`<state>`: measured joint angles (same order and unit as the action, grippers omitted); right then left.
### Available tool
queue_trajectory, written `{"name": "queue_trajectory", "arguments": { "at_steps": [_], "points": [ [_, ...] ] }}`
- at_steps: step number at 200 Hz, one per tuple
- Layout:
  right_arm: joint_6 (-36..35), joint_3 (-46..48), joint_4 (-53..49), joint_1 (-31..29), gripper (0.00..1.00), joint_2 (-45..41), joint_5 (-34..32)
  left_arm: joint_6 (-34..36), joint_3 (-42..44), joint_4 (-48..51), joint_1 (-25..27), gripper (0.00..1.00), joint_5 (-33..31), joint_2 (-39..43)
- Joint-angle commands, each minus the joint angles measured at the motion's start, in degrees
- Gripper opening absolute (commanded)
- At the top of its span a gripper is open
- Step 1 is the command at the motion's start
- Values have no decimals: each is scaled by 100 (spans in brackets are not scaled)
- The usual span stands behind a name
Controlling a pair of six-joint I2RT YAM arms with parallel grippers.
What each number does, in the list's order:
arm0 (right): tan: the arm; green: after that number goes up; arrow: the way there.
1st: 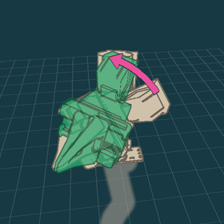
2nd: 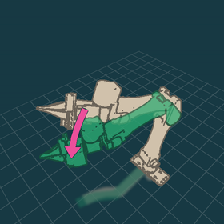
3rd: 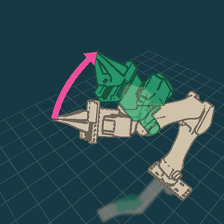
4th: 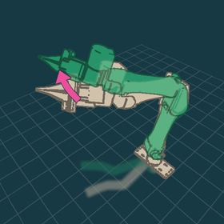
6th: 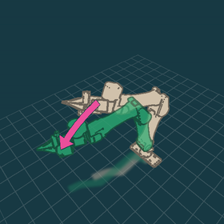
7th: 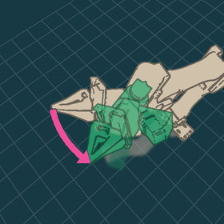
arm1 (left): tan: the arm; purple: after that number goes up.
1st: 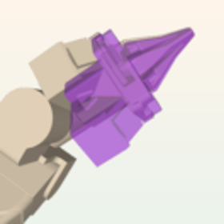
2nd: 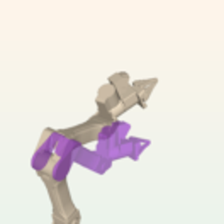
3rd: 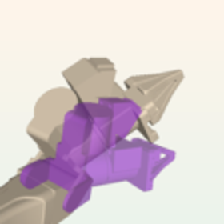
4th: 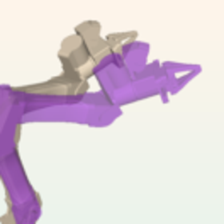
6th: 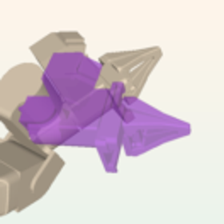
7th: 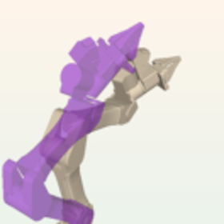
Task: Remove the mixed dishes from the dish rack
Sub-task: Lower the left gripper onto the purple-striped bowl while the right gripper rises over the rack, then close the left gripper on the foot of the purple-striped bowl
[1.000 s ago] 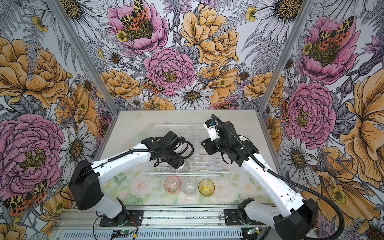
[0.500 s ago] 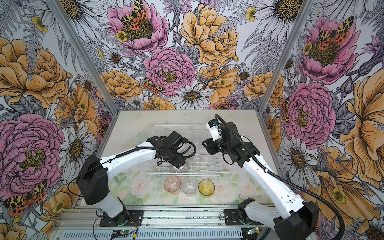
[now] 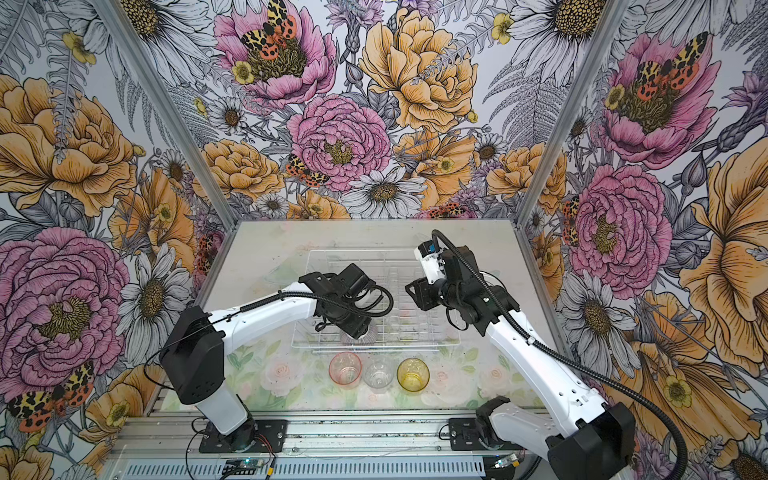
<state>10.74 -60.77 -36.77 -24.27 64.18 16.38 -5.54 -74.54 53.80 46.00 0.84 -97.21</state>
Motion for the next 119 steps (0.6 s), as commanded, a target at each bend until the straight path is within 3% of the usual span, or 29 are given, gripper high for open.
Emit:
{"name": "queue_trajectory", "arguments": {
  "at_steps": [1,119],
  "points": [
    [42,48,206,50,44,-140,92,84,-204,51,51,71,25,-104],
    [68,206,270,174,44,-194,200,110,-254,216,92,66,-71,-237]
  ]
}}
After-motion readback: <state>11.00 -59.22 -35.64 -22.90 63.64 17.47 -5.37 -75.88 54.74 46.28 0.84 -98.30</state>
